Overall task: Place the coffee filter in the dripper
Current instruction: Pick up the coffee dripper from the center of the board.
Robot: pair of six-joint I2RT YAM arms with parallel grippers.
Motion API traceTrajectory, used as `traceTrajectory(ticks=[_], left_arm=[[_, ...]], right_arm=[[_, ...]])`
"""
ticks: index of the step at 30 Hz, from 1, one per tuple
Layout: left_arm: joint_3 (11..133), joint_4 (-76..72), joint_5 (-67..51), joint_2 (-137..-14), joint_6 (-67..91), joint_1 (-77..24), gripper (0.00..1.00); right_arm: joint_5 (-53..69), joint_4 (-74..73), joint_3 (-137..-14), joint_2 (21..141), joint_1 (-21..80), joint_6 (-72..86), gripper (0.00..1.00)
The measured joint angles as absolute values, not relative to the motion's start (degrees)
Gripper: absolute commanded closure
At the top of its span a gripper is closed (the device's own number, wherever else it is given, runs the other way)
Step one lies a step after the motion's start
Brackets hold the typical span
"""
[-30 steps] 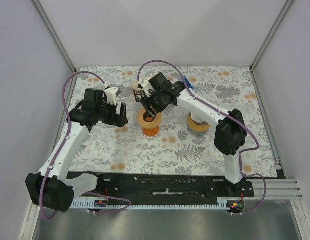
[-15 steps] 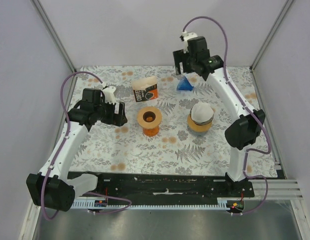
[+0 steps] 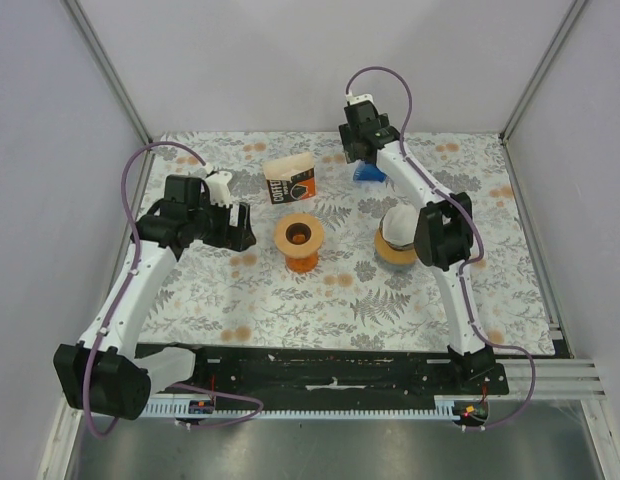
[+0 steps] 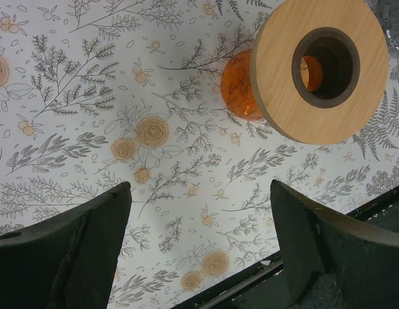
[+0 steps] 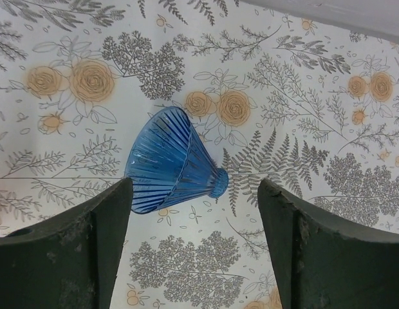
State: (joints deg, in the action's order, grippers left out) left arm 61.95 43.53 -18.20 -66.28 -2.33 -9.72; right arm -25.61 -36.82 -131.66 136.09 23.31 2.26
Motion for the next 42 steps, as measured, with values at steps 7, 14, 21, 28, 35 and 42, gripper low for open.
traceTrajectory(ticks=[7,14,21,28,35,42], left_arm=[[62.4,43.6,-19.9,-67.6,-2.3,-9.1,0.08],[63.6,43.6,-20.9,-69.1,-1.1,-7.9,0.09],[64.1,43.6,-21.5,-69.9,-0.6,-7.2,0.1],[64.3,43.6,-22.2,-69.9,-0.5,-6.9,0.11],[64.6,43.6,-22.9,-69.6,-0.2,-6.7,0.11],[64.6,43.6,-22.9,-68.0,-0.2,-6.3,0.11]], right_arm=[[-30.6,-33.9,-131.6,139.1,23.7,-3.5,0.36],[-31.7,-32.8,-130.8,140.6,23.3,-7.5,0.49],[-30.9,-32.6,-129.1,140.6,22.9,-8.7,0.62],[-31.0,-34.5,-126.3,140.6,22.6,-9.3,0.74],[-35.0,-34.3,-125.5,140.1,22.6,-10.9,1.0],[-35.7,-34.5,-117.8,134.9,22.5,-10.3,1.0]])
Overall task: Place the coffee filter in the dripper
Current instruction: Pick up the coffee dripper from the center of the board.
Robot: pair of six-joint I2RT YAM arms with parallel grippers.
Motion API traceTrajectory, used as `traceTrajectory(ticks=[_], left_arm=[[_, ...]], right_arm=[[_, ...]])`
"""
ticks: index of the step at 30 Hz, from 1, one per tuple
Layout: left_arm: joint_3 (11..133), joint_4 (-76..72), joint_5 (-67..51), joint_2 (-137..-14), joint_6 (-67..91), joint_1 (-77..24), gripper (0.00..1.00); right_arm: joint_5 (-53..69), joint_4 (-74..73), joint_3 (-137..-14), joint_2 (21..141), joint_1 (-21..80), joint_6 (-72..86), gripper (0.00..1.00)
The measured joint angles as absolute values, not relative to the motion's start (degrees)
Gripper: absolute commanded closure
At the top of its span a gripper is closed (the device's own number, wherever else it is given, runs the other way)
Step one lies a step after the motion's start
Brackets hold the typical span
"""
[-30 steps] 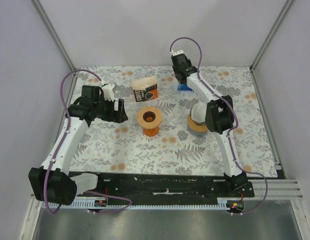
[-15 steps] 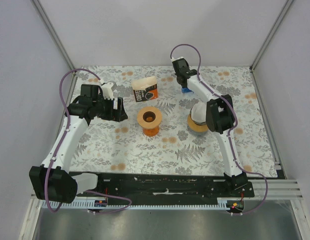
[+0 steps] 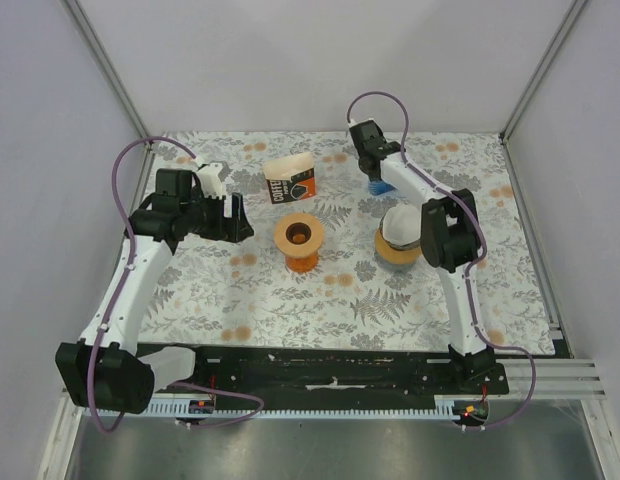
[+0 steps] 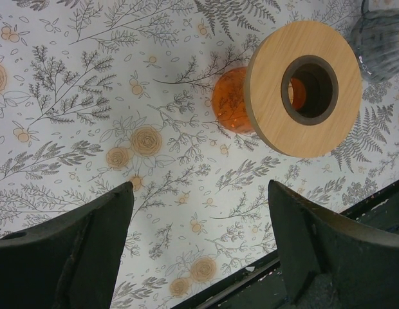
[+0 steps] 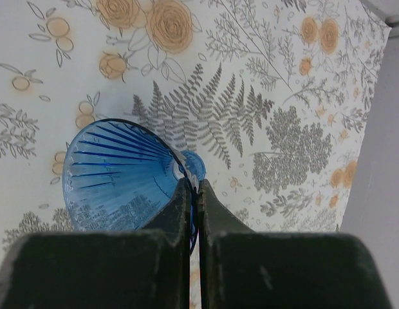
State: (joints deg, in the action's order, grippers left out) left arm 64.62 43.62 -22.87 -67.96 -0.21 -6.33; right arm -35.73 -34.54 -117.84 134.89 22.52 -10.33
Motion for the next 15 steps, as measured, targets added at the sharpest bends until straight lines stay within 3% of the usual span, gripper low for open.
traceTrajectory(ticks=[15], left_arm=[[64.7,43.6,-22.8,-67.0,-0.2,-5.6,0.11]], right_arm=[[-25.2,-32.9,-107.1,107.7,22.5,-4.9,1.0]])
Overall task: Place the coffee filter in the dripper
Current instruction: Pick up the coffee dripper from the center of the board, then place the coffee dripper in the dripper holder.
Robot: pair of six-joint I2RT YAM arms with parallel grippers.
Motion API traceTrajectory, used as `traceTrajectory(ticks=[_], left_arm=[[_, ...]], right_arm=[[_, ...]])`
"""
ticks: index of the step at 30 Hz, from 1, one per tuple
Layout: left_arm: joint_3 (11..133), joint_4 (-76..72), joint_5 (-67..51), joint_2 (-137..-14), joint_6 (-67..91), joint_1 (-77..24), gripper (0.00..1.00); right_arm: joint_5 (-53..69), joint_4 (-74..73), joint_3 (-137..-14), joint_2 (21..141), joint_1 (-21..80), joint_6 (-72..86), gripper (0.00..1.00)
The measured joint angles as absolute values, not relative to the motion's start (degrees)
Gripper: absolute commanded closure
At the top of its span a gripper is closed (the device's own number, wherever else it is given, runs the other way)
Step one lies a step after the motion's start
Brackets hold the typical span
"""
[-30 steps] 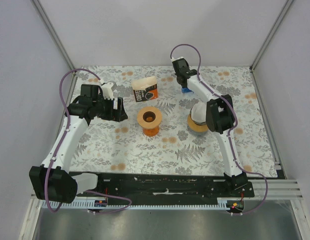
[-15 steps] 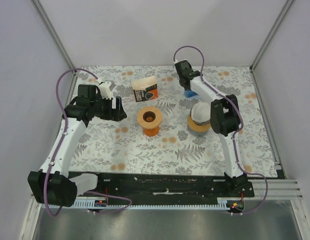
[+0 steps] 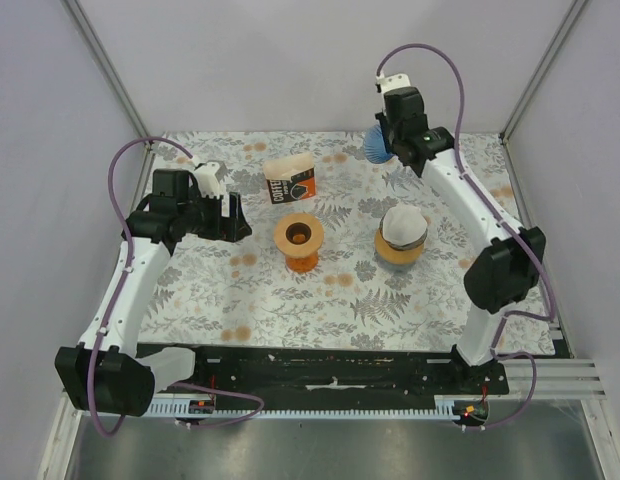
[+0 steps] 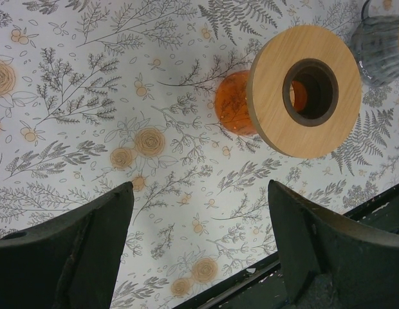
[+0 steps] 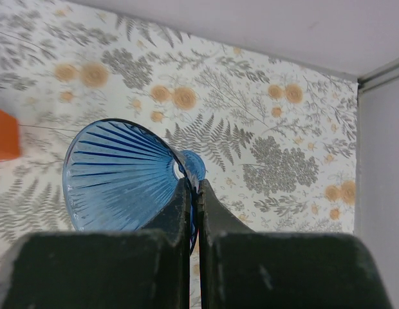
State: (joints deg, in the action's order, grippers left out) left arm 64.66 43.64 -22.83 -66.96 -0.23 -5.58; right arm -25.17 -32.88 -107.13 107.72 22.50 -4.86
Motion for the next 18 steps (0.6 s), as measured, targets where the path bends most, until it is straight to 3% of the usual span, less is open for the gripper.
traceTrajectory(ticks=[11,15,18], left_arm=[[72.0,46.0,-25.1,-67.0,-0.5,-5.6,0.14],[76.6,46.3,-28.2,-67.0,-0.5,-5.6,0.16],[78.4,46.0,-31.3,-67.2,-0.1,-5.6,0.12]], right_arm=[[-2.1,-34.7,-103.6,93.3,23.4,3.6,1.0],[9.7,-35.2,-101.6,92.6,26.6,6.9,1.0],[17.3,-36.0,-100.9,93.1,29.4,8.7,1.0]])
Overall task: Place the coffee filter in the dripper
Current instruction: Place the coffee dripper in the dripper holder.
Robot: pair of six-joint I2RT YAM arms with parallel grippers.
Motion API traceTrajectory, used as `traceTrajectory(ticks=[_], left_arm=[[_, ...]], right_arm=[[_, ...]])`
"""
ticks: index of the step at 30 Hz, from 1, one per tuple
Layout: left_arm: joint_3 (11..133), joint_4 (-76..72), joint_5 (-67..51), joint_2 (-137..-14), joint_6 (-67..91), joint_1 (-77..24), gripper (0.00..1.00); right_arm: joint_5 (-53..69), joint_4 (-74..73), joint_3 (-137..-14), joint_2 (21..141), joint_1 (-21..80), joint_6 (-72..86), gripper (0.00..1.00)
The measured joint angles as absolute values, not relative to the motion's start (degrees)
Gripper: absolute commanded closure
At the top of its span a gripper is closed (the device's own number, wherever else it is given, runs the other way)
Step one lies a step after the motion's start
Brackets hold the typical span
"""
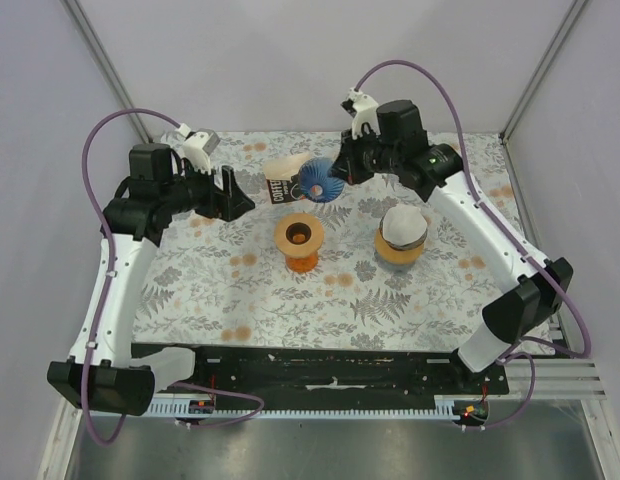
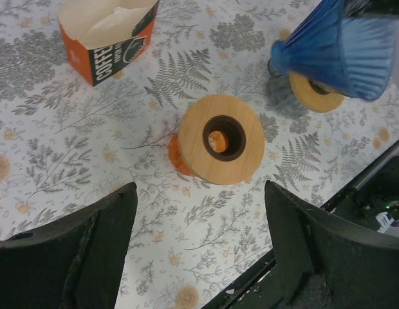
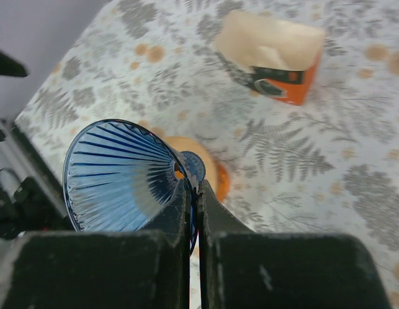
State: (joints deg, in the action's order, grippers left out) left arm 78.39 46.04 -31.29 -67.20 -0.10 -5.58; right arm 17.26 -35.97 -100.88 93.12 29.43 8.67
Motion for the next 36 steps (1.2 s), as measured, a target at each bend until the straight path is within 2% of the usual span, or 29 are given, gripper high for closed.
traceTrajectory(ticks=[6,13,20,30,33,36], left_arm=[[77.4,43.2,-36.8,-68.2,3.1,-5.9,0.08],[73.6,38.5,-39.6,-71.0,8.4,-7.9,0.08],[69.9,32.4,-39.5,-74.1,12.9,-10.2,0.23],[65.4,27.7,-39.4,-77.4,16.5,-12.7,0.34],[65.1,26.8,-39.5,-78.3,17.3,-13.3,0.41],[64.8,25.8,-39.6,-79.2,18.2,-13.6,0.56]], right_arm=[[25.3,-36.2,-100.1,94.9,33.5,10.5,1.0],[26.2,-37.0,-98.8,98.9,34.7,11.4,1.0],[25.4,-37.4,-98.0,102.6,35.0,12.3,1.0],[24.6,-37.3,-97.3,105.3,35.1,12.9,1.0],[24.6,-37.1,-97.3,105.9,35.2,13.0,1.0],[24.6,-36.9,-97.3,106.9,35.2,13.1,1.0]])
